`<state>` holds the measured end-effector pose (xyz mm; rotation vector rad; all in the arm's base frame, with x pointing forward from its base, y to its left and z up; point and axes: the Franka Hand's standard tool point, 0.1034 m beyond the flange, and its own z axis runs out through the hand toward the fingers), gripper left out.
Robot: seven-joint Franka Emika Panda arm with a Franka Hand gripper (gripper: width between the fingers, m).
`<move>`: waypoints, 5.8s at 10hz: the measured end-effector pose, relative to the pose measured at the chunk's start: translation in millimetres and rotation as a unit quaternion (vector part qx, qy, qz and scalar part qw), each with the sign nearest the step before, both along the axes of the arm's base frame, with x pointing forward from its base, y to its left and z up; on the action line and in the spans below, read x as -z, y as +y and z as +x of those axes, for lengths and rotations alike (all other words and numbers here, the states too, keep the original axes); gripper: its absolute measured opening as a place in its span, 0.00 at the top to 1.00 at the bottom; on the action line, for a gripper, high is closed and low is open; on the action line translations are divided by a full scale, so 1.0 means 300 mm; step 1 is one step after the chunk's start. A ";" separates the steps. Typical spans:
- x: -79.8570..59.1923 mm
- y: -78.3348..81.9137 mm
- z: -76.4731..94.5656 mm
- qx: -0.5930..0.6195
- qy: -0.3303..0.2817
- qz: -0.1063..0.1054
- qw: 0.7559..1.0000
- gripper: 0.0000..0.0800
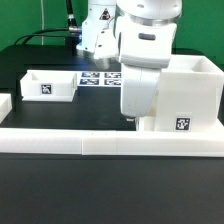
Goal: Assemble drawer
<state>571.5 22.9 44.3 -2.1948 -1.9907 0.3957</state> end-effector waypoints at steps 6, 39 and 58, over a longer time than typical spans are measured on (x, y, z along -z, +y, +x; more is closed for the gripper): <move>-0.020 0.041 0.015 -0.007 0.071 -0.009 0.997 0.19; 0.016 -0.363 -0.556 0.603 -0.149 -0.058 0.782 0.19; 0.129 -0.359 -0.629 0.644 -0.128 -0.074 0.751 0.95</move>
Offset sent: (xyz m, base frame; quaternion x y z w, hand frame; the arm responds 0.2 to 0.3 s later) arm 0.0070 0.0334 -0.0077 0.0784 -0.0187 0.0289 0.9963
